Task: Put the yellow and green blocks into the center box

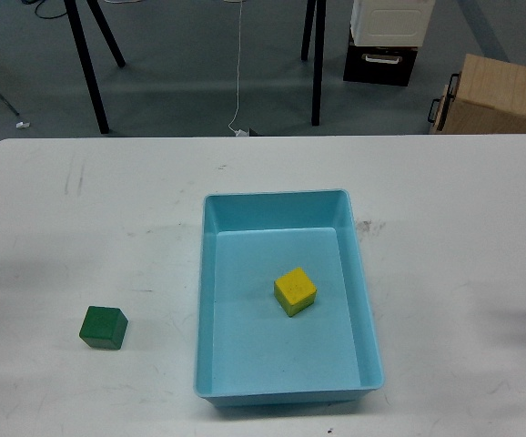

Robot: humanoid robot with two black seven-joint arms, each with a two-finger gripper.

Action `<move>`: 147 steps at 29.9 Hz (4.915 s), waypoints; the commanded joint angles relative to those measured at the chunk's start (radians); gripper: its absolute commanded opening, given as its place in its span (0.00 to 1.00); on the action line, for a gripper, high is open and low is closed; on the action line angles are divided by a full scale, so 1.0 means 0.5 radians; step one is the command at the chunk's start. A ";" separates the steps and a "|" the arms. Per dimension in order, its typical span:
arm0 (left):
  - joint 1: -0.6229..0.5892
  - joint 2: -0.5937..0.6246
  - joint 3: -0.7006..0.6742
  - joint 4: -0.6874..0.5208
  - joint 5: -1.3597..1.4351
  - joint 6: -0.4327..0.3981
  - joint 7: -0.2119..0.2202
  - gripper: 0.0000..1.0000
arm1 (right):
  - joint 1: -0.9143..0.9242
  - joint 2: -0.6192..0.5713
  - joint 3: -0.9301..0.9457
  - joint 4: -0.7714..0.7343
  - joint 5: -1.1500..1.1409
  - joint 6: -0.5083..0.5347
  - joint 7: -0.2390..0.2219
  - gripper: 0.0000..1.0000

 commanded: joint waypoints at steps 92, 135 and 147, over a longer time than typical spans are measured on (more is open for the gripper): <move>-2.757 -1.005 3.579 0.082 1.727 0.000 0.245 0.01 | -0.095 0.055 -0.026 -0.104 -0.019 0.037 0.003 1.00; -1.111 -1.171 0.525 0.598 1.491 0.000 -0.071 0.99 | -0.009 0.065 -0.020 -0.125 -0.019 0.034 0.024 1.00; 0.298 -1.583 -0.449 -0.261 1.301 0.000 -0.092 0.99 | -0.046 0.209 -0.029 -0.086 -0.016 0.067 0.086 1.00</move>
